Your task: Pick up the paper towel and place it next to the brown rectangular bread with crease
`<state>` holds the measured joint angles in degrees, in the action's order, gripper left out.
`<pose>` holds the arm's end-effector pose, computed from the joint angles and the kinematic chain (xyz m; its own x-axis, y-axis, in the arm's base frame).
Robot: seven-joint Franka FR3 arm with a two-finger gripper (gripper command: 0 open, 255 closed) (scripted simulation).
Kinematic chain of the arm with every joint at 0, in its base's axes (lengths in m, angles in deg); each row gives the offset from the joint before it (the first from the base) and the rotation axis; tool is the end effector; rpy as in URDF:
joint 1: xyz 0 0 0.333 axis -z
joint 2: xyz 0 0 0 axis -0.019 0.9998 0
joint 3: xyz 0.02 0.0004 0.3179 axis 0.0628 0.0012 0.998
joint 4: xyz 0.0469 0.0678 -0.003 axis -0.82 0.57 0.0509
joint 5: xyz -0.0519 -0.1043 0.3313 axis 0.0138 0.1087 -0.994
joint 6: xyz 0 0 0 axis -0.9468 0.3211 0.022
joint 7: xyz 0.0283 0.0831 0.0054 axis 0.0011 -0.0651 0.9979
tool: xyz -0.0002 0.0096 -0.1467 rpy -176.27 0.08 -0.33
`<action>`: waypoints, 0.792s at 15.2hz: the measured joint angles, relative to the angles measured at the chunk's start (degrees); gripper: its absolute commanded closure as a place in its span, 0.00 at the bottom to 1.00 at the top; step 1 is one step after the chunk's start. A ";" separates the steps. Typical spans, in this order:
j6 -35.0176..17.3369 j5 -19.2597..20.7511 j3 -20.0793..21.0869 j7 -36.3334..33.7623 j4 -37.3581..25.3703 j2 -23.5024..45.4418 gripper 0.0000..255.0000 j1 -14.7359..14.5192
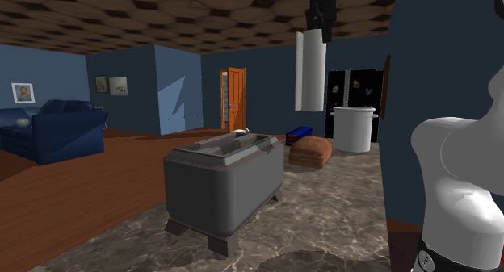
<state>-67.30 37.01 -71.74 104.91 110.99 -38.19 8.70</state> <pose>0.1913 -0.2098 0.6791 0.9840 0.0533 -0.1698 0.0695 -0.9934 0.0912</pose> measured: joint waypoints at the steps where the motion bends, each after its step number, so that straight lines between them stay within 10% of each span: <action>1: 0.19 0.93 -0.89 1.39 0.20 -0.81 1.00 0.30; 12: -0.61 10.45 -12.69 16.90 -2.49 -3.50 1.00 2.12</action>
<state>-67.91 47.46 -84.42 121.81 108.49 -41.69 10.82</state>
